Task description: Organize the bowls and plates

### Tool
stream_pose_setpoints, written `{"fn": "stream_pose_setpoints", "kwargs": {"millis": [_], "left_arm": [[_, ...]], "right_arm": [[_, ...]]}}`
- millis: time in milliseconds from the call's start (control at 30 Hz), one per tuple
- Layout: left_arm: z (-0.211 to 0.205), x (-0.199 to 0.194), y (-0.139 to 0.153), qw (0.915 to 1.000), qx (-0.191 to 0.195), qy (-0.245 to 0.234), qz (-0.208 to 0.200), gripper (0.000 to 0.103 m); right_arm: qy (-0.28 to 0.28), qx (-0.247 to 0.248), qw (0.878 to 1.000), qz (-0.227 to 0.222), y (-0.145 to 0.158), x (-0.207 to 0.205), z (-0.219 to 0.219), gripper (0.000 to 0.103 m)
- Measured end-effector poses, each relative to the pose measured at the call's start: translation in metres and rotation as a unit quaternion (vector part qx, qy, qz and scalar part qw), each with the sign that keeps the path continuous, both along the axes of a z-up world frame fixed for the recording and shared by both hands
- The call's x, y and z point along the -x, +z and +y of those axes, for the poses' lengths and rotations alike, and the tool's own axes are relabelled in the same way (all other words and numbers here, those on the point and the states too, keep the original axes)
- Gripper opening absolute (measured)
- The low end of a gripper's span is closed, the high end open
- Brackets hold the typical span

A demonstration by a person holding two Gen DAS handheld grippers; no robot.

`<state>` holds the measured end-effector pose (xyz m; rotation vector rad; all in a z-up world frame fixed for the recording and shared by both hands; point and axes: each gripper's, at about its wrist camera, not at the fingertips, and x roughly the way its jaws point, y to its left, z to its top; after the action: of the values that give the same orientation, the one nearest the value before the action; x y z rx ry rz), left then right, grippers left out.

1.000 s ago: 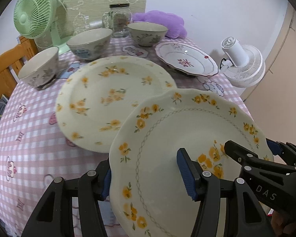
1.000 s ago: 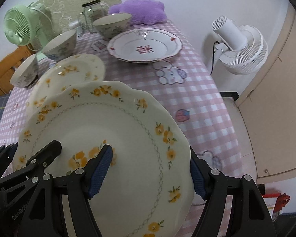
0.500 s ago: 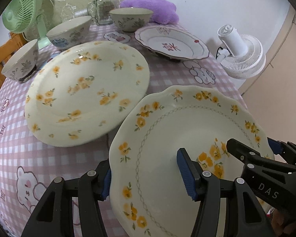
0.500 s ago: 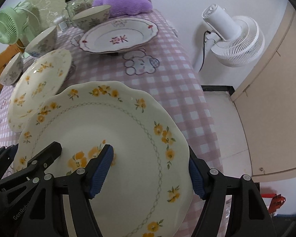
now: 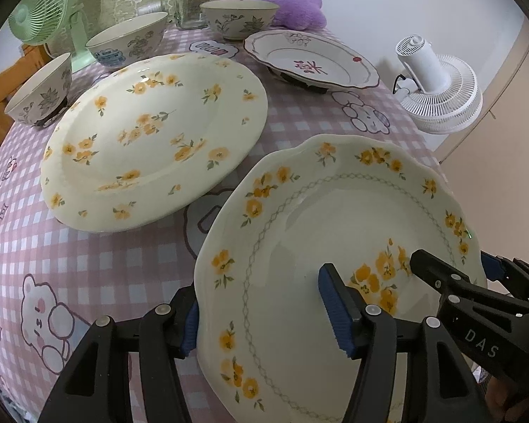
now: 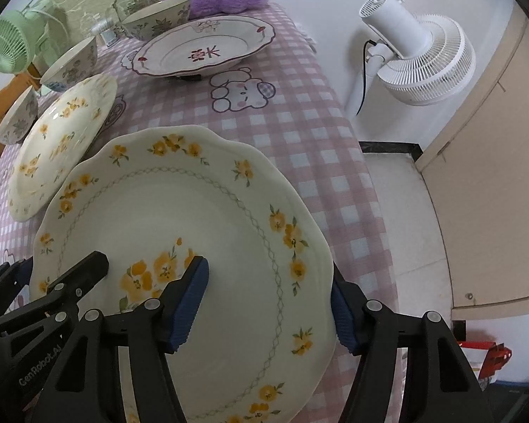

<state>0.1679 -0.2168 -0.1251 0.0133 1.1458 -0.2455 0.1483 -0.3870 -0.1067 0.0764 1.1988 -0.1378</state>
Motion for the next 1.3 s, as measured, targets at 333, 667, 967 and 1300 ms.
{"fn": "stream_pose_setpoints", "kwargs": {"millis": [333,667,967,1300], "left_arm": [[0.002,0.002,0.005,0.9995,-0.009,-0.029,0.002,0.072],[0.017,0.011,0.039,0.995,-0.002,-0.09,-0.044,0.092],[0.058,0.0,0.064,0.9946,0.014,-0.086,-0.056,0.092],[0.123,-0.016,0.093,0.9942,0.019,-0.057,-0.089,0.092]], "right_arm": [[-0.017,-0.001,1.0,-0.002,0.005,0.002,0.005,0.069],[-0.072,0.004,0.997,-0.034,0.036,0.01,0.014,0.069],[-0.057,0.007,0.995,-0.08,0.07,0.012,0.069,0.083],[-0.052,0.026,0.989,-0.133,0.101,-0.001,0.141,0.083]]}}
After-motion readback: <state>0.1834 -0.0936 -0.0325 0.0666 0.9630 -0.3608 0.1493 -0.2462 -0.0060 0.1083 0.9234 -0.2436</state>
